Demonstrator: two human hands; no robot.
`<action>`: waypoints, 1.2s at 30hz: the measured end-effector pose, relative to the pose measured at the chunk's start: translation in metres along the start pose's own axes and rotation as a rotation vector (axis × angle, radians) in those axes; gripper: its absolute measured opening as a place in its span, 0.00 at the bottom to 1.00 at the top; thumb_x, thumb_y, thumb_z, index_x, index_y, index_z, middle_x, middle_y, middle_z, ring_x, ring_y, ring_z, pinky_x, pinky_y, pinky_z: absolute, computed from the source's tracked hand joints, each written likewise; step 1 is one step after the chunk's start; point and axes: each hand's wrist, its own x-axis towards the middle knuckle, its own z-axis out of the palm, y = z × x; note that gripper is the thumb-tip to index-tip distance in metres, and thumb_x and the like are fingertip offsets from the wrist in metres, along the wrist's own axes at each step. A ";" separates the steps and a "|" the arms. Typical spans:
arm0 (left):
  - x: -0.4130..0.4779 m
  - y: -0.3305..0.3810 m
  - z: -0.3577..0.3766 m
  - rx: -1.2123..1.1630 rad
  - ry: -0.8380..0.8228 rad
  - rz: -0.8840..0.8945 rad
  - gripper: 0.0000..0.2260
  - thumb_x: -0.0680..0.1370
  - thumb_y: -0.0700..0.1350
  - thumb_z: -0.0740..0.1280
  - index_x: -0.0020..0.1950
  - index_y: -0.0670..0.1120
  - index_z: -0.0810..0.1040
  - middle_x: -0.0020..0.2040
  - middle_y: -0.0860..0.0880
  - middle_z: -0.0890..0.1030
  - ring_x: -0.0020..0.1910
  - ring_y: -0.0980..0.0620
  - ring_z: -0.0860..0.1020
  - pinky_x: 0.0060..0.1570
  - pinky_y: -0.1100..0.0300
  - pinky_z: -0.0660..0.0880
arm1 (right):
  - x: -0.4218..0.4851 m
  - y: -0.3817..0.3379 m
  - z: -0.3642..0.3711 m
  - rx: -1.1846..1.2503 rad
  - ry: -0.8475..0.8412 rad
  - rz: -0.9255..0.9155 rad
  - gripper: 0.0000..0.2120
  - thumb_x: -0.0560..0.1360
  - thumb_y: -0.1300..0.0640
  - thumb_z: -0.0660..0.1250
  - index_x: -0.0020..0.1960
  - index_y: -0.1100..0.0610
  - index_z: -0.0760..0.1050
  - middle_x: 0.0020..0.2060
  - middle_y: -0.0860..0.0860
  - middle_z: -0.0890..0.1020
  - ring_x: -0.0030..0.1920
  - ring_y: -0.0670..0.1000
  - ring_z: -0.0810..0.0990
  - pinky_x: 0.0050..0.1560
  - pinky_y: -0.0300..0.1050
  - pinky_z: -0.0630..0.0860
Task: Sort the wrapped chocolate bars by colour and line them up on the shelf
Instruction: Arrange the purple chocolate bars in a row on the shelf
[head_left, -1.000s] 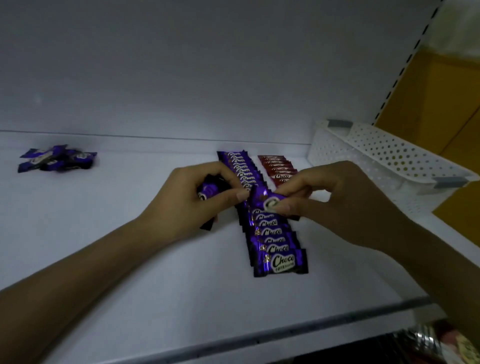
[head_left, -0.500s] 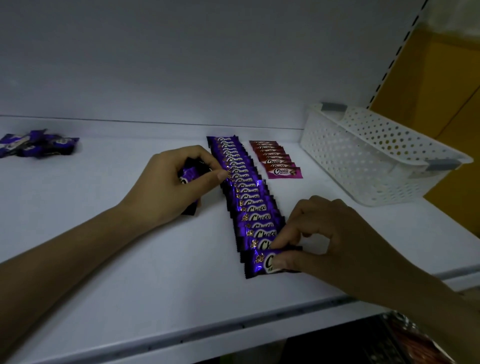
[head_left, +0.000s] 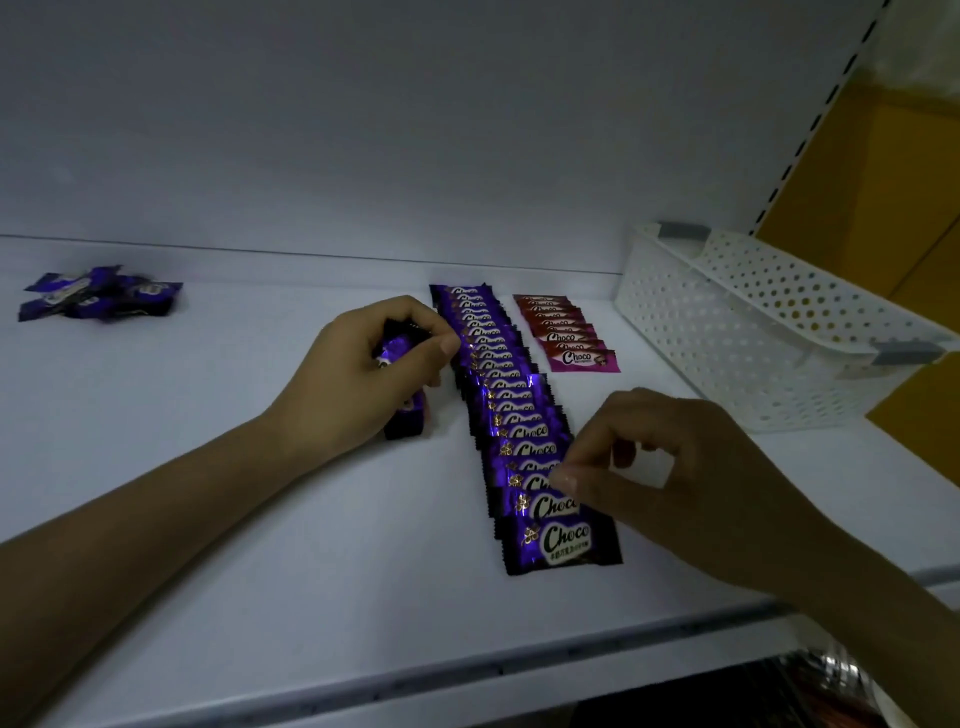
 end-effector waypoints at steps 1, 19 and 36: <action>0.001 0.001 0.000 -0.047 0.011 -0.031 0.05 0.78 0.43 0.67 0.43 0.49 0.78 0.34 0.55 0.82 0.31 0.60 0.79 0.33 0.71 0.73 | 0.007 -0.001 0.000 0.021 0.004 -0.008 0.11 0.68 0.46 0.68 0.39 0.53 0.80 0.33 0.42 0.80 0.39 0.38 0.77 0.41 0.27 0.70; 0.014 0.001 -0.027 -0.566 0.139 -0.254 0.14 0.76 0.51 0.64 0.60 0.51 0.77 0.55 0.54 0.84 0.41 0.49 0.82 0.27 0.63 0.74 | 0.143 -0.017 0.039 0.242 -0.031 0.027 0.02 0.70 0.59 0.74 0.41 0.53 0.84 0.30 0.44 0.82 0.30 0.39 0.78 0.33 0.30 0.72; 0.035 -0.023 -0.043 -0.503 0.386 -0.370 0.08 0.80 0.44 0.64 0.56 0.52 0.78 0.46 0.52 0.85 0.39 0.53 0.84 0.26 0.65 0.74 | 0.216 -0.017 0.039 0.107 -0.202 -0.082 0.03 0.69 0.59 0.75 0.42 0.55 0.83 0.37 0.50 0.84 0.39 0.48 0.83 0.45 0.45 0.78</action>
